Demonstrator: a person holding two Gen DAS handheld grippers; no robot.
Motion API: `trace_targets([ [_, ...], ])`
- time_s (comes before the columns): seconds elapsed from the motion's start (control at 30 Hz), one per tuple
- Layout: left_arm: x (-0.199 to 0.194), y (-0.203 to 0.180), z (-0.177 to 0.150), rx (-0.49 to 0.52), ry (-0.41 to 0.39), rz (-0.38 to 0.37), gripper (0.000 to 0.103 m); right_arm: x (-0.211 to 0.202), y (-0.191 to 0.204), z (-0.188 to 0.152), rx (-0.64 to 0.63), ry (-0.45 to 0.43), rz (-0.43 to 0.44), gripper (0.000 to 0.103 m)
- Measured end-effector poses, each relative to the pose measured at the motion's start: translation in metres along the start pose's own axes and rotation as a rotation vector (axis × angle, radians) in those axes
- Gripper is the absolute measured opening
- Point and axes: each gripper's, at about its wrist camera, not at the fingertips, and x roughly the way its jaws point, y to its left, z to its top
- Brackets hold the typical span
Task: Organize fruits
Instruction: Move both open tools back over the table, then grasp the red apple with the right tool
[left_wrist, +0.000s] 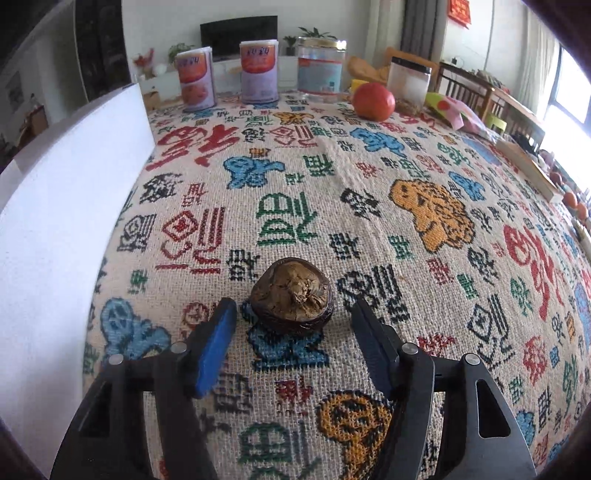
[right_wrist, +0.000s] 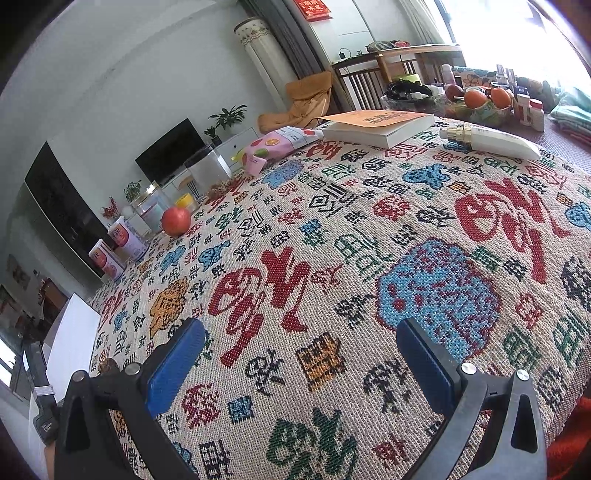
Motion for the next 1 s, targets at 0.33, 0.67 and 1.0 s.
trace_targets([
  [0.33,0.004,0.000,-0.004,-0.004,0.029,0.033,0.100,0.027,0.041,-0.006,-0.143,0.150,0.089,0.103],
  [0.67,0.006,0.003,-0.003,-0.008,0.032,0.033,0.102,0.171,0.153,0.096,-0.247,0.347,0.255,0.103],
  [1.0,0.007,0.003,-0.003,-0.010,0.033,0.034,0.102,0.325,0.250,0.143,-0.203,0.358,0.273,0.103],
])
